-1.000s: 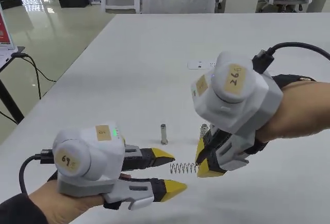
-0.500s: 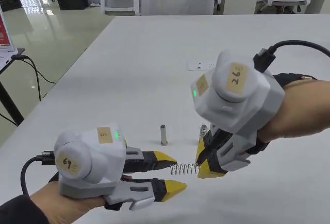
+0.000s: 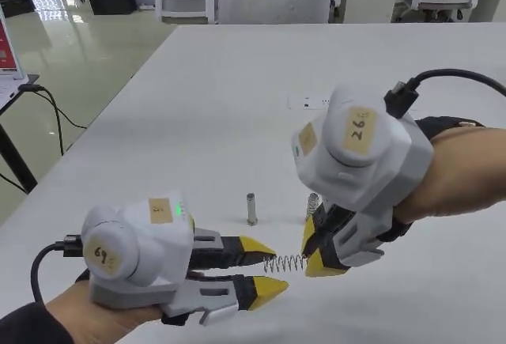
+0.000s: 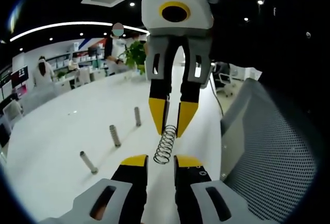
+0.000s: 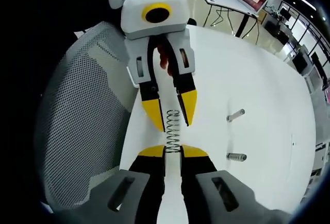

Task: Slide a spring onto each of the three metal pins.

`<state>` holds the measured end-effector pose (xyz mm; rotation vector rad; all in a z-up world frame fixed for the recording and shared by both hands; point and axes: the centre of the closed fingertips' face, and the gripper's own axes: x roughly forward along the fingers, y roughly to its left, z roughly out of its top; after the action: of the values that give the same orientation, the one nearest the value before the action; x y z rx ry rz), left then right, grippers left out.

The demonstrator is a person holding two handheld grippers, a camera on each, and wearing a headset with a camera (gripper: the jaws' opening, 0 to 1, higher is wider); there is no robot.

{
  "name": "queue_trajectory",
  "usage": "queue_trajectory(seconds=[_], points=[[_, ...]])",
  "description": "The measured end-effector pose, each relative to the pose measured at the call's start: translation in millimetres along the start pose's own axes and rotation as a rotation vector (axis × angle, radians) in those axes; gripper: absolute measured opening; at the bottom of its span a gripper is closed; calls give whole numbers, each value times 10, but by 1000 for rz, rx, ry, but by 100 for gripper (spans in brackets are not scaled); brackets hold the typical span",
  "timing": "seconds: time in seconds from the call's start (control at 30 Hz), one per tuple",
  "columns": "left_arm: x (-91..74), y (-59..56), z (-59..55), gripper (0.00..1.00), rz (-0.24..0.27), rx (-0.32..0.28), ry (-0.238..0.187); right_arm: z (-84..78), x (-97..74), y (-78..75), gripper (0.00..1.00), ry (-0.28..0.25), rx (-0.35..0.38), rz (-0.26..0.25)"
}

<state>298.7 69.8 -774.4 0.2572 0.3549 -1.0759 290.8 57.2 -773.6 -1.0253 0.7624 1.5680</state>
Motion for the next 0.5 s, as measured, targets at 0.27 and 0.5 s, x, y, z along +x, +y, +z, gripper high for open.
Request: queue_trajectory(seconds=[0.27,0.5], points=[[9,-43,38,7,-22,3,-18,-50,45,-1,7,29,-16,0],[10,-41,30,4,-21,10,-16,-42,42,-1,7,31,-19,1]])
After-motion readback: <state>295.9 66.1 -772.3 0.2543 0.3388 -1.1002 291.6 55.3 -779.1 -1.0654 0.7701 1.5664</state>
